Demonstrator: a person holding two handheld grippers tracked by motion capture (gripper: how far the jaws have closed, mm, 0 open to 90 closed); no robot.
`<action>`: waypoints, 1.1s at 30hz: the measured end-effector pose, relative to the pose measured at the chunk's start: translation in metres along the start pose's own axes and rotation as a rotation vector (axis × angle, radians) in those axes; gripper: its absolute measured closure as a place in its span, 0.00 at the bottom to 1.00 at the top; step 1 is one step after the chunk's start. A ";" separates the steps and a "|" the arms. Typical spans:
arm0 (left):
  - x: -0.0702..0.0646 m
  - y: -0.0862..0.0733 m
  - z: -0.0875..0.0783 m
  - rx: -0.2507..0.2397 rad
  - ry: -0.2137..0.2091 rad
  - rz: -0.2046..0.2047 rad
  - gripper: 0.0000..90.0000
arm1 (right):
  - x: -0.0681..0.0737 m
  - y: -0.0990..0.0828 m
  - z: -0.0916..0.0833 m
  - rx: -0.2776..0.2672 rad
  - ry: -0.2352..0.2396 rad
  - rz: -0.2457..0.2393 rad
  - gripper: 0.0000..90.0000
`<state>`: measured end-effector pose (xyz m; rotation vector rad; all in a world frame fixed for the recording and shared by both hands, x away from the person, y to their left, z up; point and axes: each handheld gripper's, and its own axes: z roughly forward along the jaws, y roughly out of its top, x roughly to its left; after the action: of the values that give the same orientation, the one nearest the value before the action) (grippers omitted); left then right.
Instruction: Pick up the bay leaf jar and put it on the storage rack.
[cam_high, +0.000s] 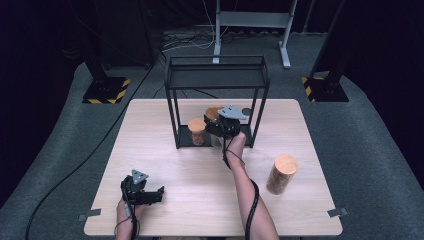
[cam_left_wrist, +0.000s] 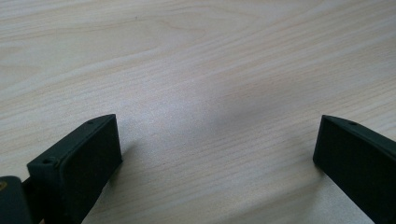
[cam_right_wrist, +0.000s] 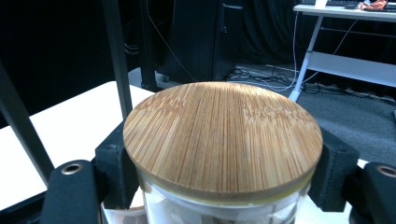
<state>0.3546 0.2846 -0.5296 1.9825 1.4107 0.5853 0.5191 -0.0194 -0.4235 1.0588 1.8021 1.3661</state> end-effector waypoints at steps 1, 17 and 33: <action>0.000 0.000 0.000 0.000 0.000 0.000 0.00 | 0.000 0.000 0.001 0.001 0.000 0.003 0.28; 0.000 0.000 0.000 0.000 0.000 0.000 0.00 | 0.001 -0.005 0.017 0.019 -0.013 0.013 0.28; 0.000 0.000 0.000 0.000 0.000 0.000 0.00 | 0.001 -0.007 0.025 -0.002 -0.014 0.052 0.28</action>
<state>0.3546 0.2846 -0.5296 1.9826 1.4105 0.5857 0.5382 -0.0076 -0.4368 1.1192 1.7738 1.3871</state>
